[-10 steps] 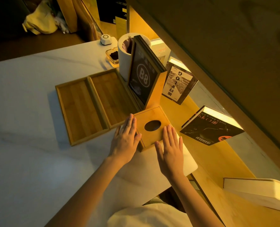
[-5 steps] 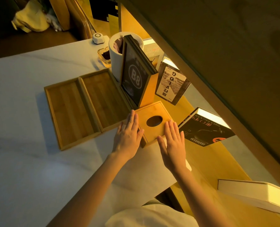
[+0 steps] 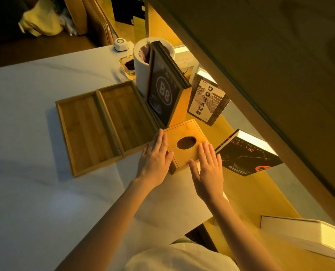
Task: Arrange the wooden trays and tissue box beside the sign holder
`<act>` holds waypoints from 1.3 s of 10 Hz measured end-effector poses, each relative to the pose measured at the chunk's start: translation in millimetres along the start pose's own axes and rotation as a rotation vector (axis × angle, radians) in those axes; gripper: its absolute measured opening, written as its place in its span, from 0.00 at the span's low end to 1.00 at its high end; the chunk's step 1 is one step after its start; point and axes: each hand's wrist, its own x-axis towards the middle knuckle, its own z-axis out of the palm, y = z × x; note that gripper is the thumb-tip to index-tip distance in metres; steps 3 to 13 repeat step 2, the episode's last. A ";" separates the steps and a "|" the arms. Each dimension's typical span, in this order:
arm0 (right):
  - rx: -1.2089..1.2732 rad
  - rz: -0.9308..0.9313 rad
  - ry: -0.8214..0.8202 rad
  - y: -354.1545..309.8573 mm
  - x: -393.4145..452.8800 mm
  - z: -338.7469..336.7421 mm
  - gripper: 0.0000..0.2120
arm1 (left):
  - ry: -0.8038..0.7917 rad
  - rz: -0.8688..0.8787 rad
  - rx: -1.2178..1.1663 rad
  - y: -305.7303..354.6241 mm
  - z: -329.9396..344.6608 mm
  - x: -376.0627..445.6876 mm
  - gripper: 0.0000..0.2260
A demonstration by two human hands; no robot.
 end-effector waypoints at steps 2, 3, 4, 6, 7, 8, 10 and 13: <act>0.040 -0.044 0.032 -22.2 6.5 -4.7 0.24 | -0.005 -0.013 -0.130 1.4 -17.1 -2.9 0.25; 0.040 -0.044 0.032 -22.2 6.5 -4.7 0.24 | -0.005 -0.013 -0.130 1.4 -17.1 -2.9 0.25; 0.040 -0.044 0.032 -22.2 6.5 -4.7 0.24 | -0.005 -0.013 -0.130 1.4 -17.1 -2.9 0.25; 0.040 -0.044 0.032 -22.2 6.5 -4.7 0.24 | -0.005 -0.013 -0.130 1.4 -17.1 -2.9 0.25; 0.040 -0.044 0.032 -22.2 6.5 -4.7 0.24 | -0.005 -0.013 -0.130 1.4 -17.1 -2.9 0.25; 0.040 -0.044 0.032 -22.2 6.5 -4.7 0.24 | -0.005 -0.013 -0.130 1.4 -17.1 -2.9 0.25; 0.040 -0.044 0.032 -22.2 6.5 -4.7 0.24 | -0.005 -0.013 -0.130 1.4 -17.1 -2.9 0.25; 0.040 -0.044 0.032 -22.2 6.5 -4.7 0.24 | -0.005 -0.013 -0.130 1.4 -17.1 -2.9 0.25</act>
